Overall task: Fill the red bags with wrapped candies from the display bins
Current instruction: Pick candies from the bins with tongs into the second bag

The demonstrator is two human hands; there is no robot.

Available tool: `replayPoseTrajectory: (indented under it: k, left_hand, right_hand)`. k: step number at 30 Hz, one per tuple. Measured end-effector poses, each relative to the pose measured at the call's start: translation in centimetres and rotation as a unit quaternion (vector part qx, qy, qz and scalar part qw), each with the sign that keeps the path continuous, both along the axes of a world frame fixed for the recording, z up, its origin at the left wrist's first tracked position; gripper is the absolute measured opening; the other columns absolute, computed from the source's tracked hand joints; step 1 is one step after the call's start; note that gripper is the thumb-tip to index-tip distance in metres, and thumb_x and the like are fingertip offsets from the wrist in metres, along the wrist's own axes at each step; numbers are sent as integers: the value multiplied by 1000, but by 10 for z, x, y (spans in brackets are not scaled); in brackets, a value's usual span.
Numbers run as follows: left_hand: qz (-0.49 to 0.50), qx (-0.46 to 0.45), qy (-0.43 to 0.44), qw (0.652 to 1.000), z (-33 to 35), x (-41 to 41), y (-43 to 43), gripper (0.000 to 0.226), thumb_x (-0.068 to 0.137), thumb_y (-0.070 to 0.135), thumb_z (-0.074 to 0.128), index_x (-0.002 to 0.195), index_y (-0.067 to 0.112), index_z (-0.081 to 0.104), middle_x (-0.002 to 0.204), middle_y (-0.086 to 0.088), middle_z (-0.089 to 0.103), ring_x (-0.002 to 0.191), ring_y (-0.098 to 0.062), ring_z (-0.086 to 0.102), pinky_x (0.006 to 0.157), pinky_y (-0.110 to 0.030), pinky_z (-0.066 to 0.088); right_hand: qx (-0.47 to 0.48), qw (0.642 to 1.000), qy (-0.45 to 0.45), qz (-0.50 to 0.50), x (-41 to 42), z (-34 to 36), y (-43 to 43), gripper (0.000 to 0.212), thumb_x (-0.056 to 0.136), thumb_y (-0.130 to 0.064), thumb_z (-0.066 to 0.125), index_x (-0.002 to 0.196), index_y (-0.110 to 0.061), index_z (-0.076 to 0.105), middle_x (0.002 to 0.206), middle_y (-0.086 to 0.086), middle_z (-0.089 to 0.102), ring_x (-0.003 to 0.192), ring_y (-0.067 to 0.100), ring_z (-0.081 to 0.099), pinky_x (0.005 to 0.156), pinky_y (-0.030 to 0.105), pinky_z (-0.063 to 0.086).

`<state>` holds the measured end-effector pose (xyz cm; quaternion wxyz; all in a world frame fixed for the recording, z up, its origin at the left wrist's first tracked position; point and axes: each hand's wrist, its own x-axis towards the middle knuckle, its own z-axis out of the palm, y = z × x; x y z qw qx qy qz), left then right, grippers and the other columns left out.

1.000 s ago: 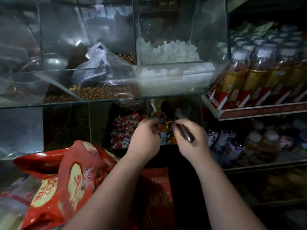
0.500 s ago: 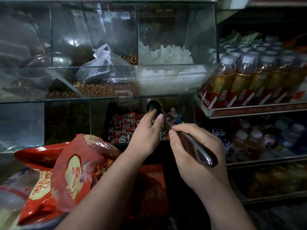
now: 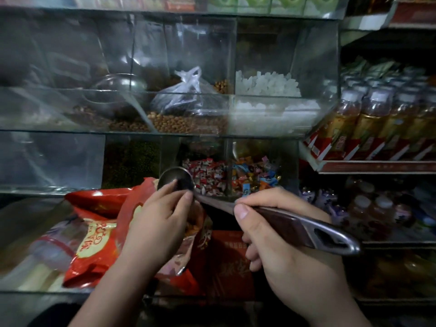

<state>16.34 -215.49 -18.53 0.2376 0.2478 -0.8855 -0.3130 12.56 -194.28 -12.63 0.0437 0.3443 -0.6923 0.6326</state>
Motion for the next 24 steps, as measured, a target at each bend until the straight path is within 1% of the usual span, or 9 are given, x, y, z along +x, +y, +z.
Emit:
replayPoseTrajectory:
  k: [2, 4, 6, 9, 11, 14, 18, 20, 24]
  left_hand:
    - [24, -26, -36, 999, -9, 17, -10, 34, 95, 42, 56, 122, 28, 70, 145, 9, 53, 134, -12, 45, 112, -39, 38]
    - [53, -68, -50, 995, -18, 29, -16, 31, 88, 31, 70, 117, 23, 73, 146, 0, 52, 138, -20, 41, 115, -42, 35]
    - [98, -89, -57, 990, -29, 37, -19, 39, 81, 25, 78, 119, 21, 71, 150, -7, 46, 142, -28, 34, 117, -48, 30]
    - [175, -87, -60, 979, -42, 46, -24, 53, 77, 20, 81, 128, 26, 66, 158, -9, 34, 146, -32, 25, 116, -55, 23]
    - [178, -53, -91, 978, -47, 52, -30, 61, 79, 16, 77, 137, 27, 59, 159, -6, 32, 144, -28, 28, 115, -50, 26]
    - [117, 30, -98, 988, -51, 56, -37, 59, 82, 8, 64, 139, 23, 55, 143, -1, 51, 125, -21, 52, 103, -32, 41]
    - [79, 38, -75, 993, -54, 53, -36, 71, 78, 3, 55, 144, 28, 49, 144, 5, 52, 123, -16, 55, 101, -24, 41]
    - [71, 28, -62, 995, -55, 51, -36, 73, 76, 6, 54, 144, 31, 48, 141, 10, 52, 118, -14, 57, 95, -21, 43]
    - [54, 33, -58, 996, -55, 50, -41, 72, 77, 14, 55, 148, 26, 46, 145, 8, 51, 125, -14, 53, 99, -20, 41]
  right_hand:
    - [39, 998, -20, 37, -1, -4, -15, 7, 86, -42, 72, 85, -36, 76, 65, -15, 71, 59, 8, 71, 49, 21, 54]
    - [101, 992, -17, 67, -6, -14, -33, 6, 87, -39, 71, 84, -35, 75, 69, -16, 72, 64, 3, 70, 52, 13, 49]
    - [180, 981, 11, 73, -11, -21, -51, 11, 87, -45, 68, 87, -35, 72, 78, -19, 72, 74, 0, 69, 59, 15, 50]
    - [273, 955, 88, 72, -18, -43, -71, 16, 91, -50, 64, 98, -37, 69, 88, -19, 69, 85, -2, 66, 72, 21, 54]
    - [295, 948, 103, 61, -23, -54, -79, 19, 90, -50, 65, 106, -39, 70, 93, -18, 69, 90, 0, 65, 79, 25, 55]
    - [333, 936, 113, 11, -25, -67, -90, 27, 87, -53, 70, 110, -40, 74, 91, -16, 63, 87, 4, 65, 77, 29, 56]
    - [338, 933, 121, -18, -30, -72, -106, 21, 86, -46, 75, 96, -29, 81, 86, -12, 65, 81, 9, 67, 75, 35, 59]
    - [322, 937, 134, -23, -31, -69, -112, 22, 83, -45, 72, 84, -25, 80, 80, -11, 69, 77, 8, 67, 72, 36, 59]
    - [310, 938, 152, 20, -35, -69, -127, 24, 85, -43, 68, 78, -22, 78, 76, -10, 71, 74, 6, 67, 70, 35, 58]
